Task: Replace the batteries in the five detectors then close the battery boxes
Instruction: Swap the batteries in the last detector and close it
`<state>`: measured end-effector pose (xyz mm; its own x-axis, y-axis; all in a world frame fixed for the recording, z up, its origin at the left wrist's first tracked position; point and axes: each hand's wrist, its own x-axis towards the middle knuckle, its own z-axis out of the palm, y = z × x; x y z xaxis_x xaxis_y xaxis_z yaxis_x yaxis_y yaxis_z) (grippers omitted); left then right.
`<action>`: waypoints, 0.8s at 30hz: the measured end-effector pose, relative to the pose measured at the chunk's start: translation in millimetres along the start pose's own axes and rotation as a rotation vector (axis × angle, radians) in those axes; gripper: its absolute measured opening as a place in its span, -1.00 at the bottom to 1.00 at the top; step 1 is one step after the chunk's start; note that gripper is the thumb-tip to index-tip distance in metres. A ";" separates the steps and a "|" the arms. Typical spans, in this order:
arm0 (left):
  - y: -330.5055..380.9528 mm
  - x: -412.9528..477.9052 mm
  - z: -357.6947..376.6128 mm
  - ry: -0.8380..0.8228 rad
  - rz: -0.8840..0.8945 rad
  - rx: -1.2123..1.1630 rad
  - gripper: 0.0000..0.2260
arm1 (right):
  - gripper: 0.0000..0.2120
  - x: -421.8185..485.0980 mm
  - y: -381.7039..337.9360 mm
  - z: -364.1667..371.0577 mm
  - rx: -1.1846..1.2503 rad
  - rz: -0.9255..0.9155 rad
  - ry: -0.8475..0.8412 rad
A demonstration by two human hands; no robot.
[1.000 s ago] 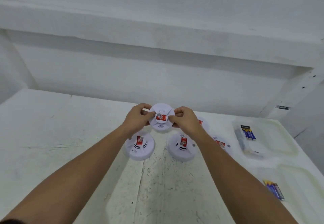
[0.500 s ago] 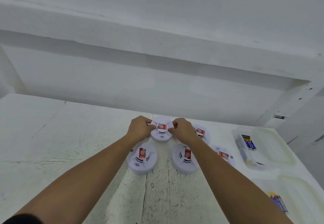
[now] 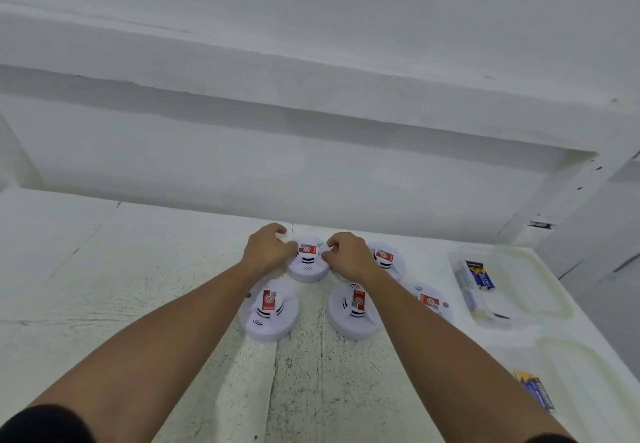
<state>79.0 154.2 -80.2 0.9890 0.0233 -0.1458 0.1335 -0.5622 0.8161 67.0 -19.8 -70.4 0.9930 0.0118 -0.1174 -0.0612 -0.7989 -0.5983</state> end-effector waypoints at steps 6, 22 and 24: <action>45.9 -0.2 31.7 0.065 0.243 0.173 -0.74 | -0.84 -11.8 25.2 -45.0 0.034 -0.062 0.350; 112.4 1.2 120.4 -0.289 0.009 0.329 -0.75 | -0.66 -11.9 83.2 -79.6 -0.140 0.439 0.037; 113.5 -0.3 121.2 -0.269 -0.045 0.206 -0.77 | -0.64 -11.3 82.2 -80.8 -0.053 0.418 0.075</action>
<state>86.2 -9.7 -55.2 0.9268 -0.1511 -0.3437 0.1342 -0.7215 0.6792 59.0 -134.2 -54.2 0.8886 -0.3615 -0.2823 -0.4566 -0.7555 -0.4698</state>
